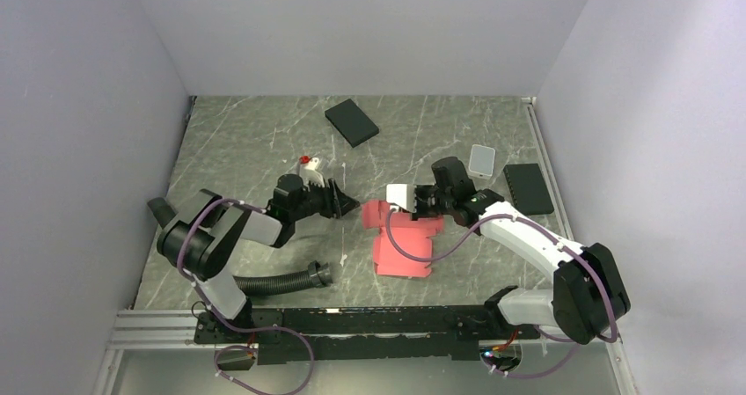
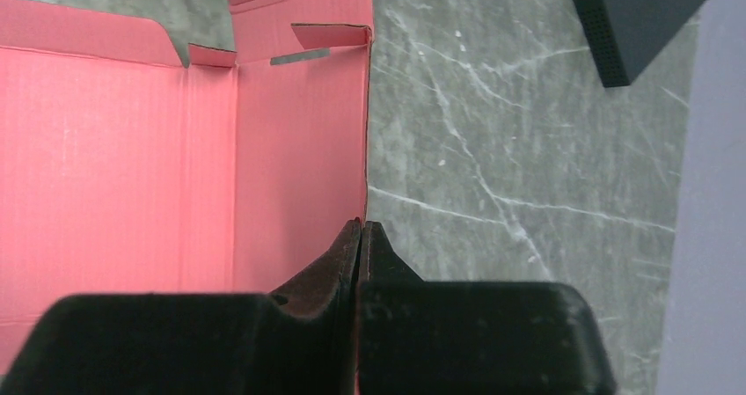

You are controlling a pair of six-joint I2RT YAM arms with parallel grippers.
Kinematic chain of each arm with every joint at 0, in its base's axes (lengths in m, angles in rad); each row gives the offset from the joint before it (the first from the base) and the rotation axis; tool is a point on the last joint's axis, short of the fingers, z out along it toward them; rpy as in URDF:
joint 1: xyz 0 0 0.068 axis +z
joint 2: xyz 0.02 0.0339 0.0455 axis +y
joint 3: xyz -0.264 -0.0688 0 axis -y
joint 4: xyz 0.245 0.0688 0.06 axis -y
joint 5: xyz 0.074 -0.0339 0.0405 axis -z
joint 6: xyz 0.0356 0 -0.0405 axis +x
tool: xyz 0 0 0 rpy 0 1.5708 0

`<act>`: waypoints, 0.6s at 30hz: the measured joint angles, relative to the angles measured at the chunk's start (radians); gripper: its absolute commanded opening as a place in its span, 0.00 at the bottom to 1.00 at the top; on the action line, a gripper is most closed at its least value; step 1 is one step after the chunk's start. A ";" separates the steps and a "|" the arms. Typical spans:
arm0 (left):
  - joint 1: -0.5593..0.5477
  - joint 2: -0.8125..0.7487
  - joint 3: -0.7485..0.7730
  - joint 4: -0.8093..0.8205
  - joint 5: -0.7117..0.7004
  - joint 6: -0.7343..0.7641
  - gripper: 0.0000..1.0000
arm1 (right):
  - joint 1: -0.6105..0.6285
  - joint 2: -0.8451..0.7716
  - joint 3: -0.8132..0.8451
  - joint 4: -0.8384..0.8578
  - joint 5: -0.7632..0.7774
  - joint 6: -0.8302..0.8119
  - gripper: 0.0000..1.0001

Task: Fold the paper box
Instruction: Fold the paper box at the center of the board.

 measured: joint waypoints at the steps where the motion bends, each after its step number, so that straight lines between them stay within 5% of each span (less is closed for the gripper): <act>1: 0.000 0.009 0.016 0.000 0.002 0.002 0.52 | 0.000 0.000 0.000 0.011 0.006 0.000 0.00; 18: 0.143 0.070 0.068 0.012 -0.022 -0.013 0.53 | 0.086 0.028 -0.196 0.457 0.197 -0.107 0.00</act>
